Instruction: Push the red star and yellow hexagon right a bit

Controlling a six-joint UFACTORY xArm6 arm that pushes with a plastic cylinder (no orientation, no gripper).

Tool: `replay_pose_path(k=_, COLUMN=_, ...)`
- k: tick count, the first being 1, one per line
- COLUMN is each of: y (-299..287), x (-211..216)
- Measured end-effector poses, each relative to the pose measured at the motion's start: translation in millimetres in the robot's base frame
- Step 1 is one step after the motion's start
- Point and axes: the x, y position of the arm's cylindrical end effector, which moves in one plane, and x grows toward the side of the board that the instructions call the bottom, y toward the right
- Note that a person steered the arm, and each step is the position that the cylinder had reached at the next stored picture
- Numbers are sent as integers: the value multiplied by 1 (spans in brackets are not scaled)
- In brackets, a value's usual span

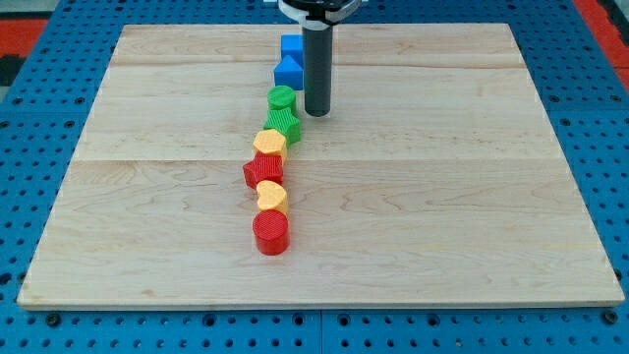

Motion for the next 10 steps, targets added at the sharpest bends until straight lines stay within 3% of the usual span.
replay_pose_path(k=2, y=-30, x=16)
replay_pose_path(k=4, y=-19, x=114)
replay_pose_path(k=5, y=20, x=131)
replay_pose_path(k=7, y=33, x=236)
replay_pose_path(k=8, y=0, x=258)
replay_pose_path(k=10, y=-135, x=258)
